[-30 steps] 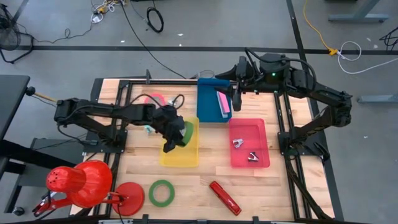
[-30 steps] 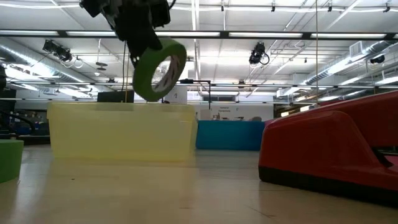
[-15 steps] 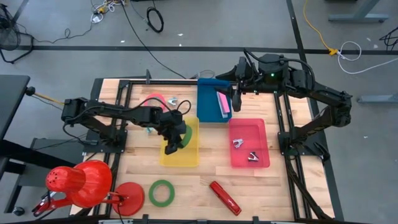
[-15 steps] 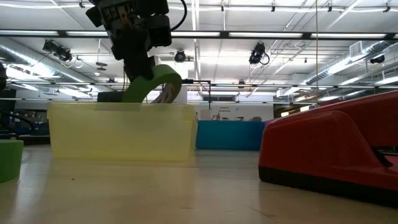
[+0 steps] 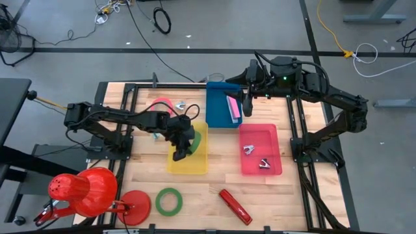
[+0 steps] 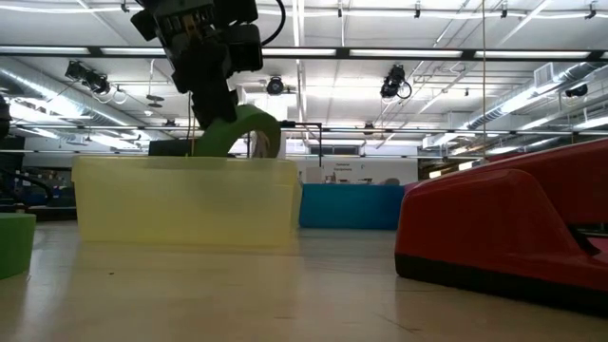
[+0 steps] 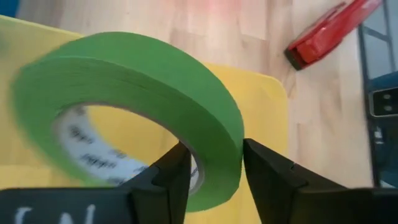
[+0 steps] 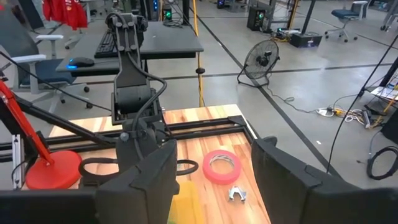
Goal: Pick and place Stapler, Stapler remover, tape
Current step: Put the right green tape into the yellow bin, then put the red stapler into the blue bin
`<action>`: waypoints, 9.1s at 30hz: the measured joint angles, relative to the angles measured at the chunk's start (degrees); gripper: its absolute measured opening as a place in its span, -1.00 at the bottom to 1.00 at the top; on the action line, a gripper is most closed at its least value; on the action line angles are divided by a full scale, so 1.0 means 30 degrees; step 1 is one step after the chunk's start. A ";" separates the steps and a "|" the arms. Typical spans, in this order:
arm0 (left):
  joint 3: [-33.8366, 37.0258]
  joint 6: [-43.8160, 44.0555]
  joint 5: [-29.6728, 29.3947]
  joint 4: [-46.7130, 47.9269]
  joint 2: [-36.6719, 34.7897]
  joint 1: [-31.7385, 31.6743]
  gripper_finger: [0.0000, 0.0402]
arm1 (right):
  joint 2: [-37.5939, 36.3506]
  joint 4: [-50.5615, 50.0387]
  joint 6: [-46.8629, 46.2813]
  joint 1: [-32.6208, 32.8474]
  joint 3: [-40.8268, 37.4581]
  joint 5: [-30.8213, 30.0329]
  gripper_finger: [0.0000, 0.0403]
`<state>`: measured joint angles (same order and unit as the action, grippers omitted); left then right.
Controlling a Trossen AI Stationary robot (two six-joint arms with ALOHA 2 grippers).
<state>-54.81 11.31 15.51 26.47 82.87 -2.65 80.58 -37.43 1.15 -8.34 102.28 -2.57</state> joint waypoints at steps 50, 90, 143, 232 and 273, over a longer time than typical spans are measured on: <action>-0.2834 -0.4886 -0.3433 0.1289 0.3958 -0.0149 0.15 | 0.0000 -0.2281 0.1316 0.0561 0.0000 0.0866 0.02; -0.2849 -0.5989 -0.4754 0.0311 0.5763 -0.0025 -0.37 | 0.0007 -0.2550 0.1297 0.0568 0.0000 0.0796 0.02; -0.2849 -0.7002 -0.8811 0.5808 0.5246 -0.3668 -0.14 | 0.0007 -0.2543 0.1275 0.0568 -0.0001 0.0803 0.02; -0.4699 -0.2755 -0.8451 0.5452 -0.3949 -0.1620 -0.04 | 0.2708 -0.5843 -0.9390 0.9942 -0.0015 -0.1004 0.02; -0.4699 -0.3133 -0.8742 0.5449 -0.3949 -0.1533 -0.04 | 1.0166 -0.7119 -1.8731 1.2460 -0.0015 0.1739 0.44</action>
<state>-68.90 1.91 -10.72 42.82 71.02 -7.25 111.07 -58.79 -55.04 29.04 102.24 2.64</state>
